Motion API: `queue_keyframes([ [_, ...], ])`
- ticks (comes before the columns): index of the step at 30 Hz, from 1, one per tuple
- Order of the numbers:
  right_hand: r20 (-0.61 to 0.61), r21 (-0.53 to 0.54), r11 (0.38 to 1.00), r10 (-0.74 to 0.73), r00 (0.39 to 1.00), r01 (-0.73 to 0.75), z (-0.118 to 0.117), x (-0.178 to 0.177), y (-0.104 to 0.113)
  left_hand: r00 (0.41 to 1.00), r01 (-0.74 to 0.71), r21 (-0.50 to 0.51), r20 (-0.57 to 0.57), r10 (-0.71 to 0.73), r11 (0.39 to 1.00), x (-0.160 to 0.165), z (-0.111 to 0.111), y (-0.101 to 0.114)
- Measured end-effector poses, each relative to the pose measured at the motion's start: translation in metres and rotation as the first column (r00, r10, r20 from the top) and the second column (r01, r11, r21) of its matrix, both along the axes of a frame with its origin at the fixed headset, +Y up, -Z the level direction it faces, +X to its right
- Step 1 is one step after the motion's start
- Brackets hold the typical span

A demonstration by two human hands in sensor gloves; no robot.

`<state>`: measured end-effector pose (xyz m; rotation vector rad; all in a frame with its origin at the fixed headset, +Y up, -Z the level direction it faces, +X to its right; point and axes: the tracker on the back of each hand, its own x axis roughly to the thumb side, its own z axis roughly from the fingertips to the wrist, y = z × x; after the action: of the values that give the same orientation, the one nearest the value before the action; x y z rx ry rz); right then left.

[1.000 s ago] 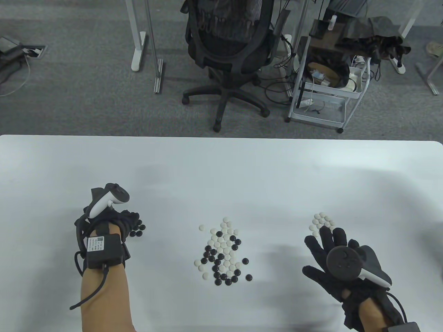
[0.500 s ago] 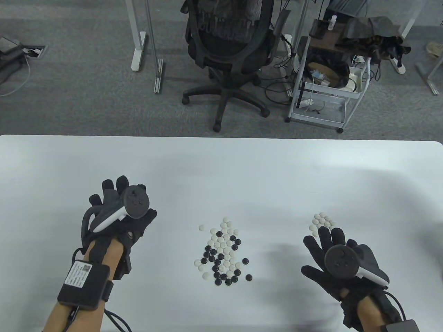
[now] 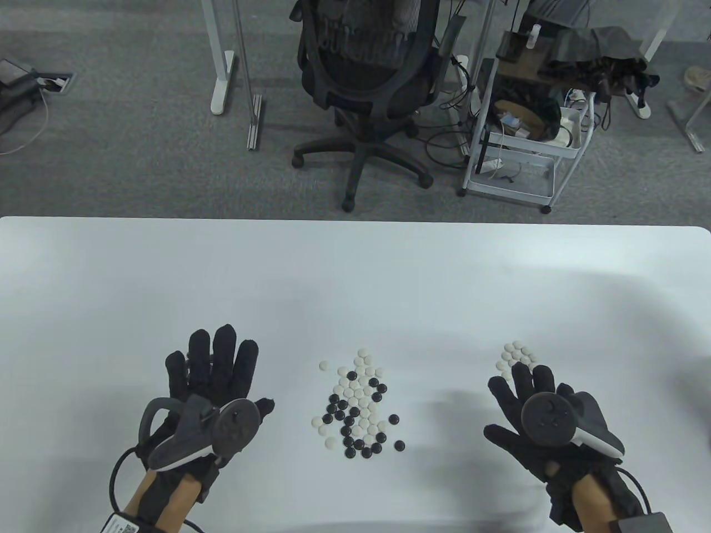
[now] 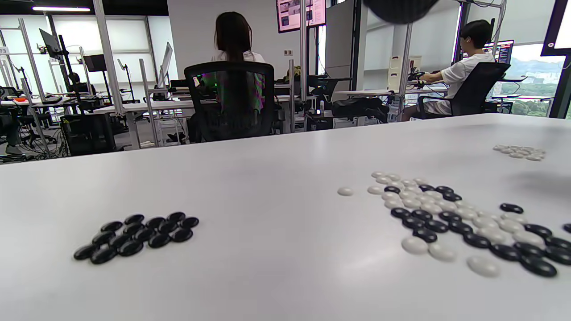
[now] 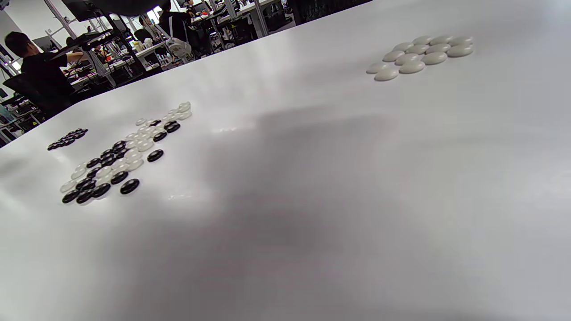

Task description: Go stone sorting task

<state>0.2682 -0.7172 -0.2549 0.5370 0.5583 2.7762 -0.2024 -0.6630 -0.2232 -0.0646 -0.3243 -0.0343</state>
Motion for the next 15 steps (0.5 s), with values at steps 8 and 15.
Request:
queue_keyframes([
  [8, 0.002, -0.007, 1.000, 0.012, 1.000, -0.012, -0.001, -0.001, -0.003, 1.000, 0.015, -0.042, 0.002, -0.015, 0.999, -0.007, 0.000, -0.031],
  [15, 0.008, -0.014, 1.000, 0.007, 1.000, -0.007, -0.001, -0.002, 0.000, 1.000, 0.020, -0.109, 0.003, -0.020, 0.994, -0.007, 0.000, -0.041],
])
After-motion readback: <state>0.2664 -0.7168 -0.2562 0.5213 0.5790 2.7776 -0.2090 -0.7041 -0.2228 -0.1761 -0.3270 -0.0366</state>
